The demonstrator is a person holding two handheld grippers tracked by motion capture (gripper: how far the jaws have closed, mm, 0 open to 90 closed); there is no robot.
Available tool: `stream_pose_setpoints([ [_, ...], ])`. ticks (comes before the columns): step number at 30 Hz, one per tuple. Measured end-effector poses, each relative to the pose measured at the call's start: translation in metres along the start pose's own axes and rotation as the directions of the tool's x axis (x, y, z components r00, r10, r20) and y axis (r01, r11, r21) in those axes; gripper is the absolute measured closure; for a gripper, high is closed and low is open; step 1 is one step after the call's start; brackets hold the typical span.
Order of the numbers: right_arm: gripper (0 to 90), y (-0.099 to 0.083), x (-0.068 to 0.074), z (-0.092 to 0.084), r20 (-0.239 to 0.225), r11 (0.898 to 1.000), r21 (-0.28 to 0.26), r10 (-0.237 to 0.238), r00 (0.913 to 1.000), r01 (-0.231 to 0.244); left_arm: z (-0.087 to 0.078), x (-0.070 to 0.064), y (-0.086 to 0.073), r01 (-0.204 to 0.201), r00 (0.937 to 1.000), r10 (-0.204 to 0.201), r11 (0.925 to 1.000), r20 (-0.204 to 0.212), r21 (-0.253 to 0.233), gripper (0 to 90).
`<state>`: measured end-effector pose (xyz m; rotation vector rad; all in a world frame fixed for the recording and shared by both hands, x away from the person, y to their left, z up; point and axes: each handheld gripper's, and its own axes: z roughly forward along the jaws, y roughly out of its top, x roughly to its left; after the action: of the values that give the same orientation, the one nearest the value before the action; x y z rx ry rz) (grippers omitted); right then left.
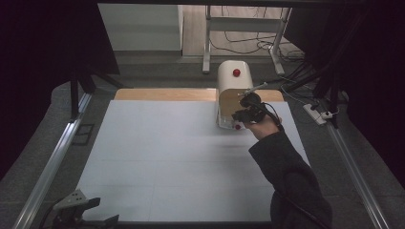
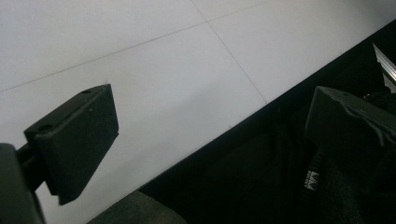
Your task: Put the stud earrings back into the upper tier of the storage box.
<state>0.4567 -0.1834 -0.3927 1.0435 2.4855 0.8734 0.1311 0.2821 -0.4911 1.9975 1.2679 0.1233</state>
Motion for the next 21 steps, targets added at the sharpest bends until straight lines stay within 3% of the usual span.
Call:
stream_pose_setpoints([
  [9,61.4,0.003,0.005,-0.017,-0.014,1.0,-0.031,0.002,0.9999,-0.003,0.0,0.0,0.0,-0.002,1.0,0.002,1.0,0.0,0.001,2.9],
  [21,37.1,-0.007,0.012,-0.036,-0.018,0.998,-0.056,0.0,0.9998,-0.001,0.0,0.0,0.0,-0.001,1.0,0.001,1.0,-0.002,0.001,2.9],
])
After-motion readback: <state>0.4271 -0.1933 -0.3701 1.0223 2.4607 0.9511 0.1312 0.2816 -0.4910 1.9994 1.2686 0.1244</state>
